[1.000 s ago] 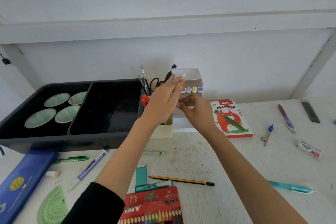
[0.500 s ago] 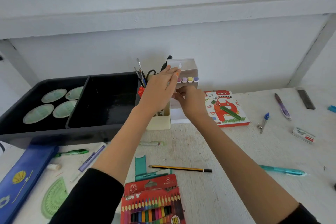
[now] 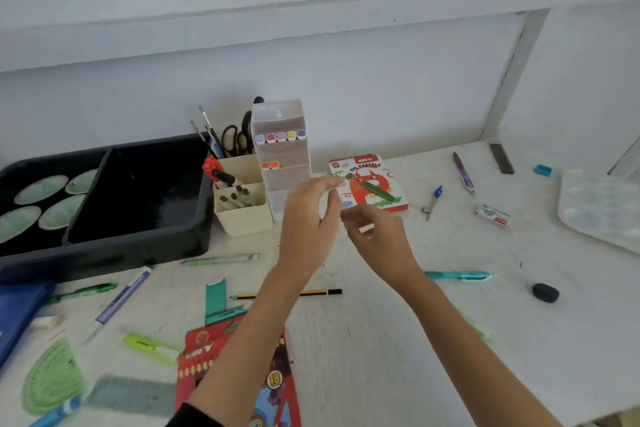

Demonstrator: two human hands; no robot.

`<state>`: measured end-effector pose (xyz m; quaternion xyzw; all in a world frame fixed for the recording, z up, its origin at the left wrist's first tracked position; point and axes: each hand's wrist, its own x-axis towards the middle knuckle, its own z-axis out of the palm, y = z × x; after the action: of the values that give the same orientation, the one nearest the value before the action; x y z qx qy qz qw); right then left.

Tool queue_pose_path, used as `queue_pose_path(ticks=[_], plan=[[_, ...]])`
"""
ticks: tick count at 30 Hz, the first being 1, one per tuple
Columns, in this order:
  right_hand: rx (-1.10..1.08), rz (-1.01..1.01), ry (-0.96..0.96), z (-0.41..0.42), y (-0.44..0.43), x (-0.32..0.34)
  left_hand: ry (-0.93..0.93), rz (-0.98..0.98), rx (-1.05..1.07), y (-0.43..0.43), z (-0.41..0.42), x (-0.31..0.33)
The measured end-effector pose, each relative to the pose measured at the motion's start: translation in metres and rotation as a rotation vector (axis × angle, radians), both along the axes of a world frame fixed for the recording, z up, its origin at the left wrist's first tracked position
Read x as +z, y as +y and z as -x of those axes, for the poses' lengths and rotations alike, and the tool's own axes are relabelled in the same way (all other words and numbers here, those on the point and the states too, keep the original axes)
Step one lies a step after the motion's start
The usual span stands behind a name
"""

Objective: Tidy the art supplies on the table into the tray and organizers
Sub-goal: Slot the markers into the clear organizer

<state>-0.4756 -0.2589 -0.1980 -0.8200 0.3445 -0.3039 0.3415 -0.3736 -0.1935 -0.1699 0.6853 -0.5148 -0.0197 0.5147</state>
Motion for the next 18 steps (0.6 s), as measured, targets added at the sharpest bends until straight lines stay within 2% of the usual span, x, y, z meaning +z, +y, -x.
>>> queue_pose_path(ticks=[3, 6, 10, 13, 15, 18], plan=[[-0.029, -0.004, 0.140, 0.044, -0.010, -0.012, 0.086, -0.097, -0.011, -0.004, 0.036, -0.023], [-0.123, 0.005, 0.217, 0.094, -0.024, -0.025, 0.089, -0.160, -0.020, -0.005, 0.070, -0.040], [-0.221, -0.015, 0.141, 0.148, -0.034, -0.036, -0.052, -0.314, -0.336, -0.005, 0.110, -0.057], [-0.224, -0.081, 0.107, 0.172, -0.036, -0.041, -0.262, -0.461, -0.554, -0.007, 0.134, -0.070], [-0.204, -0.102, 0.082, 0.182, -0.034, -0.045, -0.339, -0.487, -0.550, -0.006, 0.145, -0.077], [-0.176, -0.101, 0.056, 0.189, -0.029, -0.047, -0.344, -0.440, -0.417, -0.002, 0.156, -0.080]])
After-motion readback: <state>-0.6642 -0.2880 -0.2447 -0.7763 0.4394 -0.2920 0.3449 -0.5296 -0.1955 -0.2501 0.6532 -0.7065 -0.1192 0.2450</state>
